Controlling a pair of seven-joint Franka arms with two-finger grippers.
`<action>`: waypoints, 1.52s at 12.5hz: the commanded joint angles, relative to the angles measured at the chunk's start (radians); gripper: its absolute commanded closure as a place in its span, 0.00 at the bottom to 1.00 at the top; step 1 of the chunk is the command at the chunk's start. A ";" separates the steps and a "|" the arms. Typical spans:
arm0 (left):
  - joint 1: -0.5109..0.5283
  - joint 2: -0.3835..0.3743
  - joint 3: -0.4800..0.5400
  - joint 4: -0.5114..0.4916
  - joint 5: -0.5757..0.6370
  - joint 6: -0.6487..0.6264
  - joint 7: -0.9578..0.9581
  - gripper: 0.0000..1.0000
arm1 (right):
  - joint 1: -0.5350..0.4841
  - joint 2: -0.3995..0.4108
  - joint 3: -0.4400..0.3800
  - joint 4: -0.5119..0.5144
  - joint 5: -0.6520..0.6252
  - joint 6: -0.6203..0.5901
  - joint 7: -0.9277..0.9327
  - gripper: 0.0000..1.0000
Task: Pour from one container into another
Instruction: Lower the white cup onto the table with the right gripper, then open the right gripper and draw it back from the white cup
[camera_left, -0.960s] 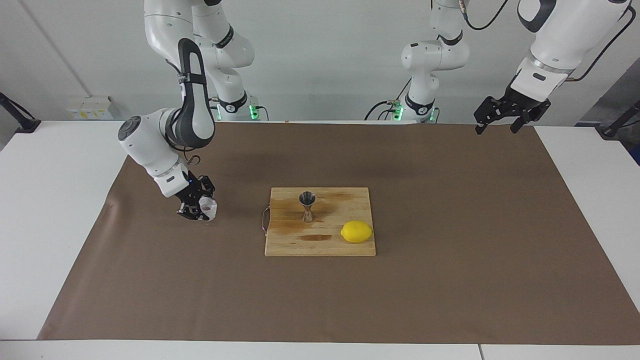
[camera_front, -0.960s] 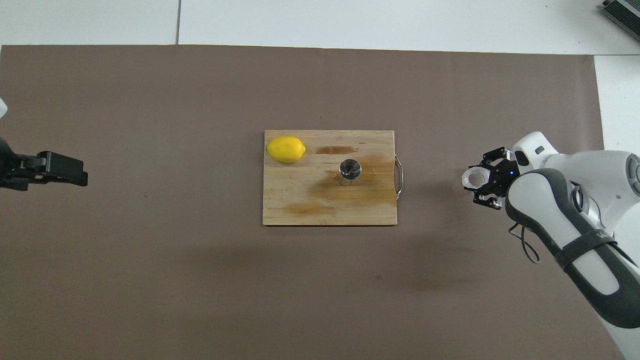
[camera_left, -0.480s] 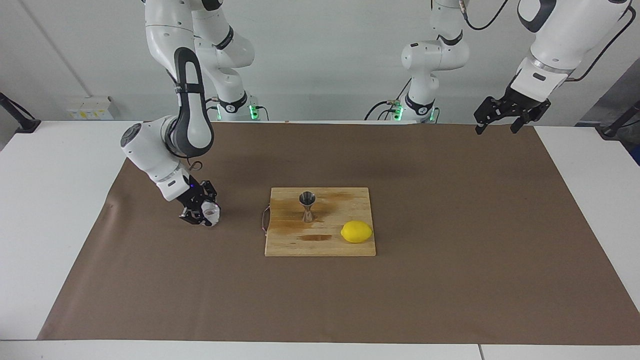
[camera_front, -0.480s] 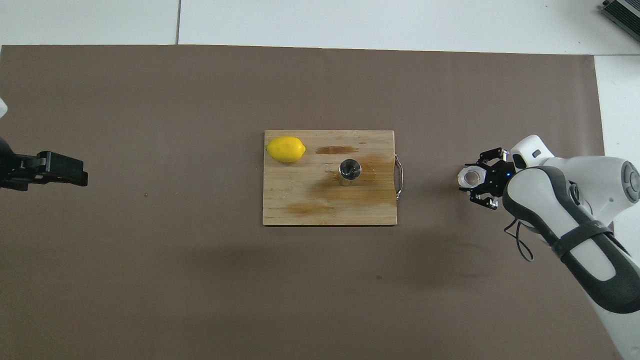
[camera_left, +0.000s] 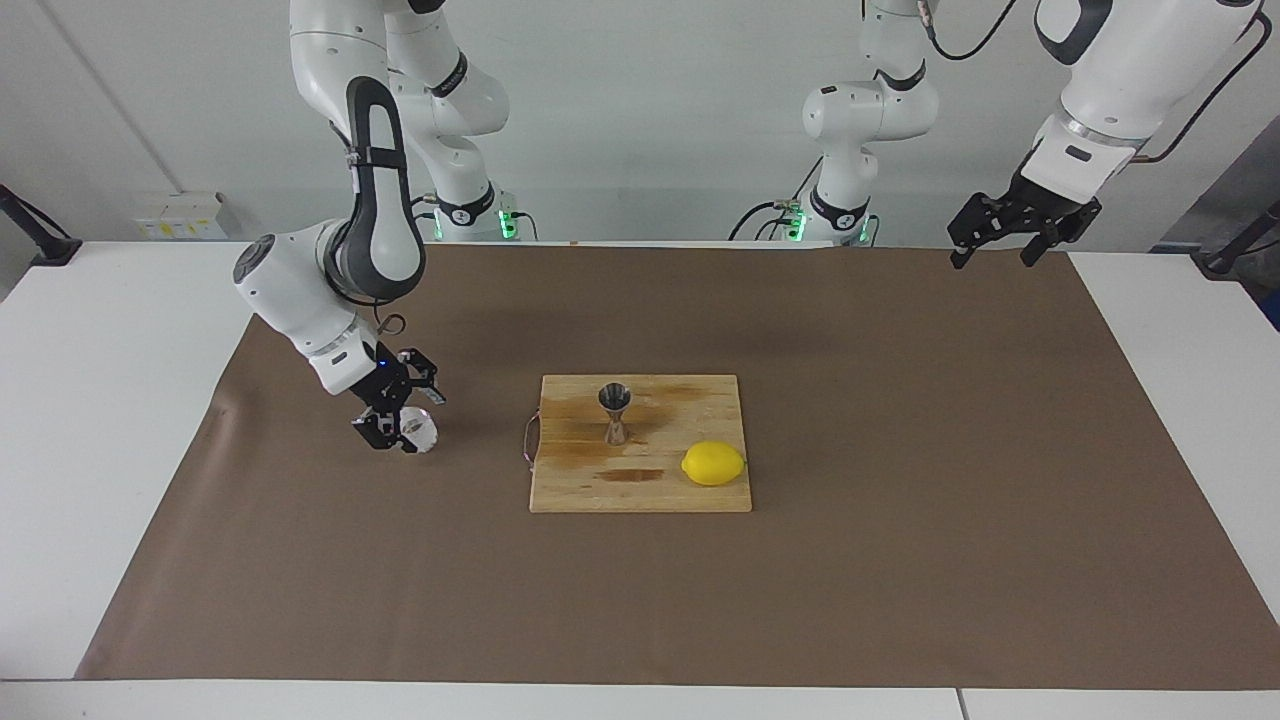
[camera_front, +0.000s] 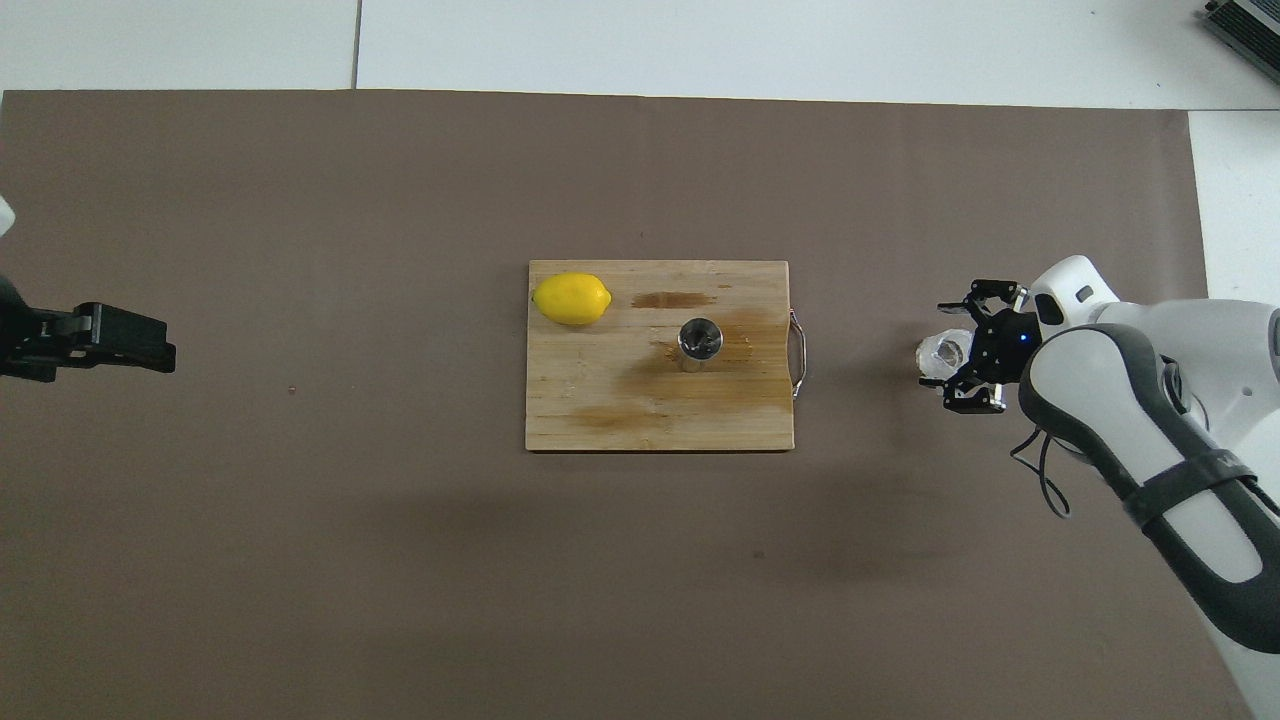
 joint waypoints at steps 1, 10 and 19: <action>0.012 -0.022 -0.006 -0.017 0.012 -0.011 0.004 0.00 | -0.002 -0.069 0.002 0.007 -0.104 -0.087 0.189 0.00; 0.012 -0.022 -0.006 -0.017 0.012 -0.011 0.004 0.00 | 0.073 -0.146 0.016 0.036 -0.525 -0.314 1.117 0.00; 0.012 -0.022 -0.006 -0.016 0.012 -0.011 0.004 0.00 | 0.076 -0.230 -0.001 0.278 -0.683 -0.659 1.701 0.00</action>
